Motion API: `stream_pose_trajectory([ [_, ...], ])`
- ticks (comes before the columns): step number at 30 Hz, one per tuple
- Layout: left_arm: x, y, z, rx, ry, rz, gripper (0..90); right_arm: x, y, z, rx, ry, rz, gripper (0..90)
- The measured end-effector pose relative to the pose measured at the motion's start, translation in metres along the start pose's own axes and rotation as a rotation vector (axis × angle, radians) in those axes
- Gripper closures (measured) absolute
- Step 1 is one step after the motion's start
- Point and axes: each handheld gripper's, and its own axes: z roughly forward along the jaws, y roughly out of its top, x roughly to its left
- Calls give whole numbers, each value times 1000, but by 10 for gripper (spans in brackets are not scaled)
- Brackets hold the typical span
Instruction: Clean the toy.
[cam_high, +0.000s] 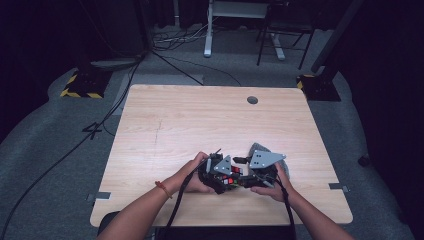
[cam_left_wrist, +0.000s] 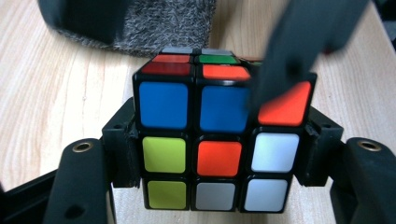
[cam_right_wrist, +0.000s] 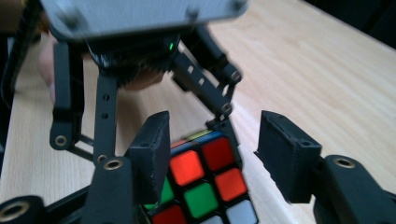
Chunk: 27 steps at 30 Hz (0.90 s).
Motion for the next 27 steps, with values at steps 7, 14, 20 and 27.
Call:
stream_pose_trajectory([
  [7,1,-7,-5,-8,11,-10,336,2,1,-3,-3,-1,-5,418],
  [14,3,-10,-11,-49,24,-38,336,-14,-15,-28,1,-35,40,417],
  [20,3,-10,-16,-73,33,-37,336,-24,-31,-23,65,-36,68,425],
  [27,2,-9,-20,-125,15,-48,336,-24,-39,-11,131,0,59,417],
])
